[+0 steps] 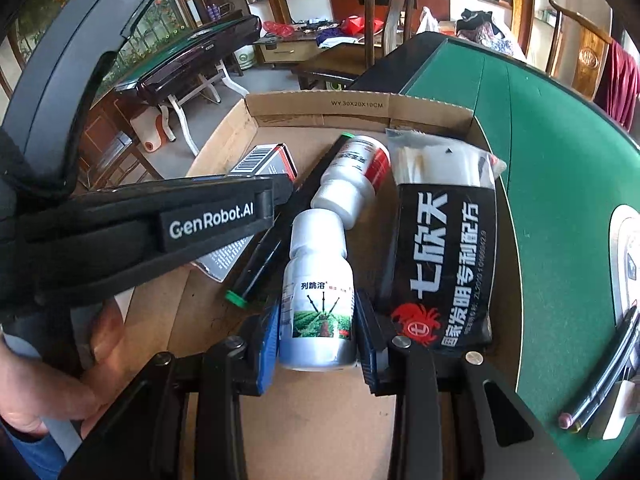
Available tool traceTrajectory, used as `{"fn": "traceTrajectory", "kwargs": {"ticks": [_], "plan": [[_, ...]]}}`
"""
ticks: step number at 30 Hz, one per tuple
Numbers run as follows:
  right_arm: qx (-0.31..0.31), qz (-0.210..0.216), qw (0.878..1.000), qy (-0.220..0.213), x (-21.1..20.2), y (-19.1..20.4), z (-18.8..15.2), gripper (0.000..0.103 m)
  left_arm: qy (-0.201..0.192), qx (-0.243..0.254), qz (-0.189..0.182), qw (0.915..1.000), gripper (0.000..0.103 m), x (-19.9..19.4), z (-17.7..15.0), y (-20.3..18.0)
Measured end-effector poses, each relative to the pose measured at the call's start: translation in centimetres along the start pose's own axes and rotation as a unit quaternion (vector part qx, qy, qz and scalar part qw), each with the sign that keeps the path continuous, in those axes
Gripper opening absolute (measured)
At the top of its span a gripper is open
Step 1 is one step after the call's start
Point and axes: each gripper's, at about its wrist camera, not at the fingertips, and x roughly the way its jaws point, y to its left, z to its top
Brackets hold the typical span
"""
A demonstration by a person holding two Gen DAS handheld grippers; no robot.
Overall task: Organize objects
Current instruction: 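Lower the box and bottle into the tray and open both grippers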
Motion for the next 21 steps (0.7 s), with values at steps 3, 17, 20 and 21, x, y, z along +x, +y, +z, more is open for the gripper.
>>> {"fn": "traceTrajectory", "kwargs": {"ticks": [3,17,20,21], "plan": [[0.003,-0.001,1.0,-0.002,0.2,0.1,0.4,0.034,-0.002,-0.005,-0.002,1.0,0.027,0.0,0.1,0.2],[-0.031,-0.02,0.999,-0.02,-0.9,1.0,1.0,0.034,-0.012,-0.019,-0.036,0.9991,0.027,-1.3,0.2,0.2],[-0.032,-0.015,0.999,-0.028,-1.7,1.0,1.1,0.034,-0.013,-0.02,-0.039,0.999,0.027,-1.7,0.2,0.1],[-0.031,-0.015,0.999,-0.031,-2.1,1.0,1.1,0.035,-0.014,-0.02,-0.04,0.9989,0.027,-1.9,0.2,0.2]]}}
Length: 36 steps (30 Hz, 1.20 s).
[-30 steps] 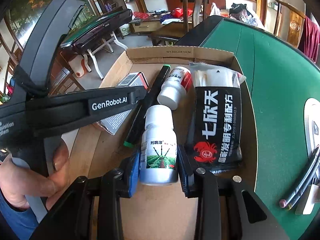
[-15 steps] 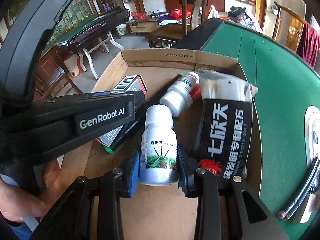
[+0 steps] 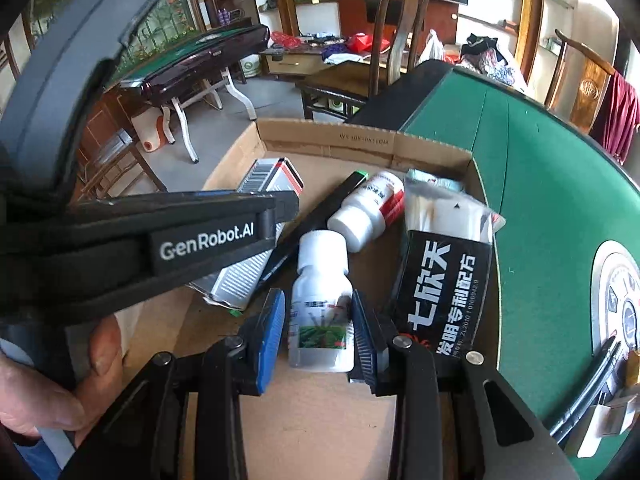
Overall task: Organize objects
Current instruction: 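Lower the box and bottle into the tray and open both grippers, then move both grippers back from the tray toward the pile on the table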
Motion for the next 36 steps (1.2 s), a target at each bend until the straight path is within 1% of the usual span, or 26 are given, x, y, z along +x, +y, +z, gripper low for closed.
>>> {"fn": "traceTrajectory", "kwargs": {"ticks": [8,10,12,18,28,34,36], "plan": [[0.021,0.024,0.999,-0.013,-2.5,-0.8,-0.7,0.035,-0.013,-0.01,-0.01,0.9998,0.031,-2.0,-0.4,0.3],[0.023,0.029,0.999,-0.016,-3.2,-0.9,-1.0,0.035,-0.016,-0.011,-0.012,0.9998,0.037,-2.5,-0.5,0.2],[0.023,0.033,0.999,-0.022,-4.0,-1.1,-1.4,0.035,-0.019,-0.011,-0.012,0.9997,0.039,-2.8,-0.7,0.0],[0.036,0.056,0.997,-0.035,-6.4,-2.4,-2.8,0.035,-0.029,-0.007,-0.021,0.9994,0.039,-4.1,-1.2,-1.4],[0.07,0.092,0.992,-0.059,-10.6,-6.4,-5.8,0.035,-0.038,0.034,-0.044,0.9977,0.039,-6.0,-3.0,-6.9],[0.097,0.107,0.985,-0.09,-13.9,-10.0,-8.2,0.035,-0.027,0.064,-0.062,0.9956,0.039,-5.8,-4.8,-11.2],[0.104,0.104,0.983,-0.106,-15.3,-11.7,-9.2,0.035,-0.022,0.073,-0.069,0.9947,0.039,-5.4,-5.4,-12.4]]}}
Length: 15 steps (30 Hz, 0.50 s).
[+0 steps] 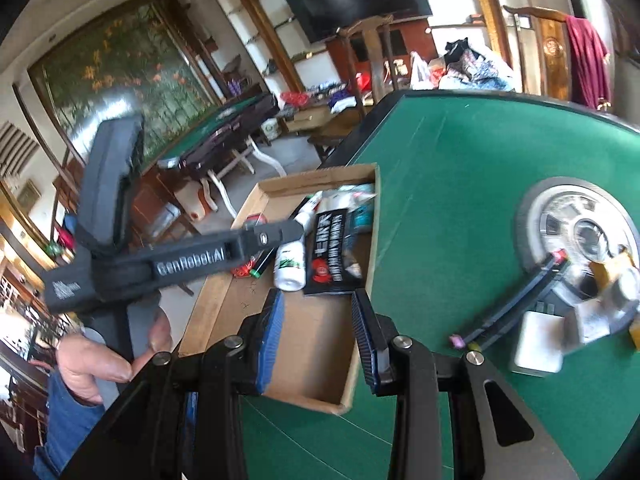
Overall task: Organize objects
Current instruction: 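Move both grippers back from the tray toward the pile on the table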
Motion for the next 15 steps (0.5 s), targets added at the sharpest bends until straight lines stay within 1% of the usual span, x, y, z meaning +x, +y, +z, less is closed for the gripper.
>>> {"fn": "traceTrajectory", "kwargs": {"ticks": [3,5,7,8,12,15], "plan": [[0.012,-0.013,0.999,-0.03,-3.0,-3.0,-0.6,0.035,0.011,0.013,-0.009,0.9998,0.039,1.1,-0.8,-2.3],[0.022,-0.026,0.998,-0.047,-4.6,-4.9,-0.8,0.04,0.02,0.023,-0.013,0.9994,0.039,1.9,-1.3,-3.9],[0.04,-0.04,0.996,-0.071,-6.4,-7.6,-1.1,0.046,0.028,0.033,-0.016,0.9989,0.039,2.8,-1.7,-5.4],[0.049,-0.045,0.995,-0.078,-7.0,-8.8,-1.1,0.047,0.035,0.039,-0.018,0.9985,0.039,3.5,-1.9,-6.3],[0.092,-0.069,0.989,-0.095,-9.4,-14.5,-1.8,0.048,0.056,0.066,-0.017,0.9961,0.039,5.8,-2.4,-9.6],[0.11,-0.112,0.981,-0.113,-10.6,-18.3,-2.2,0.048,0.069,0.095,-0.009,0.993,0.039,7.6,-2.9,-12.0]]}}
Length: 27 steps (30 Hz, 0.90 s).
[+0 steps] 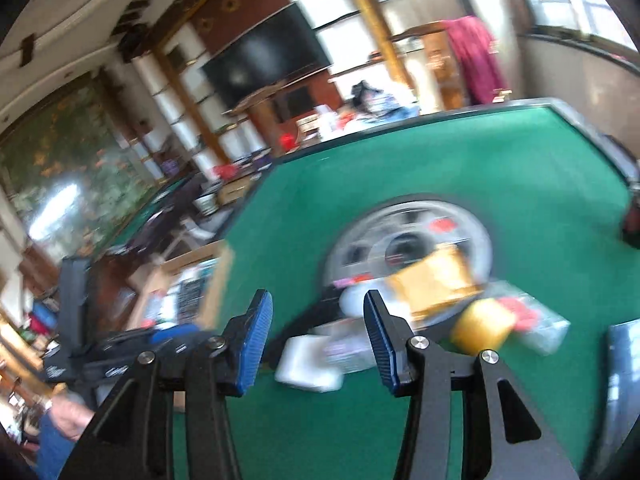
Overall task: Organize objects
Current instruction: 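Move both grippers back from the tray toward the pile on the table, then close the left gripper on the two black markers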
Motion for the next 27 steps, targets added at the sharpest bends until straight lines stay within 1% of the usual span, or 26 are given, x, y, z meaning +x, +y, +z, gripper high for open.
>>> {"fn": "traceTrajectory", "kwargs": {"ticks": [3,6,8,11,13,16,18,22,23,25,27], "plan": [[0.02,-0.032,0.999,-0.015,0.0,-2.9,0.2,0.048,0.02,0.025,0.01,0.9994,0.039,2.3,0.6,-1.6],[0.039,-0.028,0.999,-0.013,-0.2,-4.5,0.3,0.048,0.042,0.055,0.019,0.9974,0.039,4.6,1.5,-2.5],[0.046,-0.023,0.999,-0.015,-0.4,-4.7,0.3,0.048,0.048,0.066,0.028,0.9963,0.039,5.6,2.1,-2.5],[0.049,-0.019,0.998,-0.021,-0.8,-5.0,0.5,0.048,0.058,0.081,0.029,0.9946,0.038,6.7,3.0,-2.4],[0.051,-0.017,0.998,-0.017,-0.6,-5.1,0.6,0.048,0.063,0.084,0.034,0.9939,0.037,7.2,3.5,-2.1],[0.06,-0.011,0.998,-0.01,-0.2,-5.6,0.6,0.048,0.067,0.087,0.032,0.9935,0.035,7.8,4.1,-1.8],[0.063,-0.012,0.998,-0.009,-0.2,-5.9,0.7,0.048,0.071,0.1,0.036,0.9918,0.035,8.1,4.4,-2.1],[0.062,-0.032,0.998,-0.011,-0.3,-6.5,0.8,0.048,0.077,0.137,0.066,0.9854,0.034,9.2,4.3,-3.4],[0.059,-0.038,0.997,-0.006,-0.1,-6.7,0.9,0.048,0.073,0.137,0.072,0.9853,0.033,9.4,4.1,-3.5],[0.052,-0.052,0.997,0.005,0.2,-7.0,0.9,0.048,0.063,0.119,0.065,0.9887,0.018,9.2,4.0,-3.5],[0.036,-0.069,0.997,0.021,0.7,-7.1,1.0,0.048,0.051,0.088,0.081,0.9915,0.015,8.7,3.5,-3.3]]}}
